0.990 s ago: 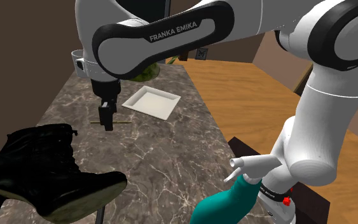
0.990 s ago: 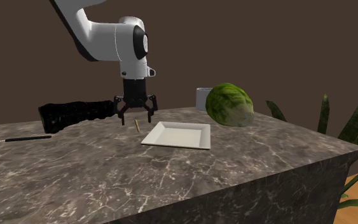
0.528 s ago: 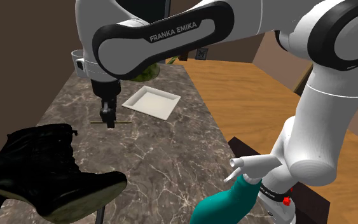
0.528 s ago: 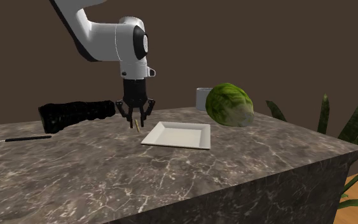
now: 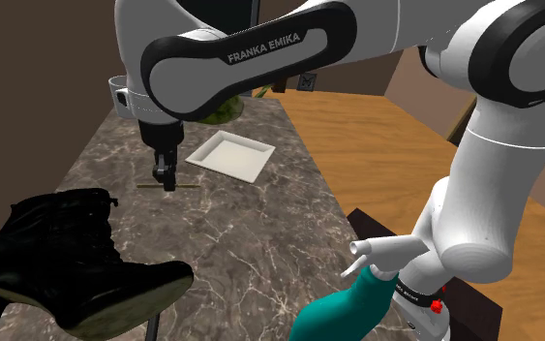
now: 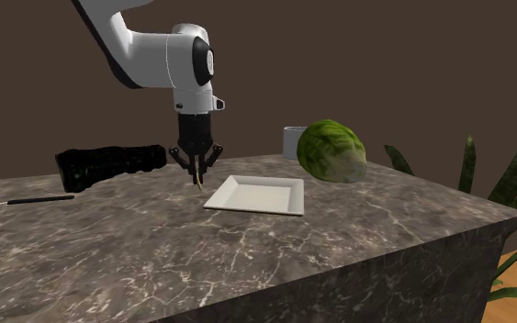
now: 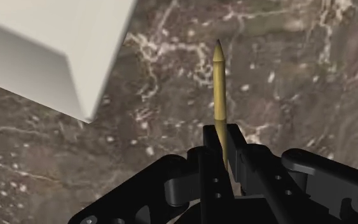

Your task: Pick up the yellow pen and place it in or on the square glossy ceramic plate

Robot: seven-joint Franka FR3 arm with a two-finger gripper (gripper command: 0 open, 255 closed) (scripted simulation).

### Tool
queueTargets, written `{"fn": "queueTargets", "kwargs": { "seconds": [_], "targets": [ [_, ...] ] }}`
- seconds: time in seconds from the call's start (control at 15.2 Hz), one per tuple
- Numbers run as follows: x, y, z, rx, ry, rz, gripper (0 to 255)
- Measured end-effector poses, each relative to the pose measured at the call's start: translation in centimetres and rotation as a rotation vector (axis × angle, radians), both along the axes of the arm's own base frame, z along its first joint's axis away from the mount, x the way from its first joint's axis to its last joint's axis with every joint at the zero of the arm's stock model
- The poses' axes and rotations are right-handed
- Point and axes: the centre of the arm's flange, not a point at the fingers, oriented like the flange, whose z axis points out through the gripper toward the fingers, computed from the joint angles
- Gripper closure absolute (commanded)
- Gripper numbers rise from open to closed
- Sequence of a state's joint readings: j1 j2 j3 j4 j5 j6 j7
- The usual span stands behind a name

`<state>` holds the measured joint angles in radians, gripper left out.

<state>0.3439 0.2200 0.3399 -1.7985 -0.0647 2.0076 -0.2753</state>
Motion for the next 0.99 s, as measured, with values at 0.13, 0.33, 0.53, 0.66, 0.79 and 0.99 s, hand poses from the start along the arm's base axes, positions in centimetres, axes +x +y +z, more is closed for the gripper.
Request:
{"fn": "queueTargets", "kwargs": {
  "seconds": [0.13, 0.33, 0.53, 0.66, 0.79, 0.99],
  "targets": [
    [-0.1, 0.0, 0.6, -0.001, 0.002, 0.001, 255],
    [-0.1, 0.1, 1.5, 0.000, 0.002, 0.001, 0],
    [-1.7, 0.3, 2.0, -0.001, -0.012, -0.020, 0],
    [-4.1, 0.7, 2.9, -0.003, -0.032, -0.053, 0],
    [-5.8, 1.0, 3.1, -0.003, -0.045, -0.073, 0],
    [-6.2, 0.9, 1.8, -0.003, -0.049, -0.080, 0]
  ]
}}
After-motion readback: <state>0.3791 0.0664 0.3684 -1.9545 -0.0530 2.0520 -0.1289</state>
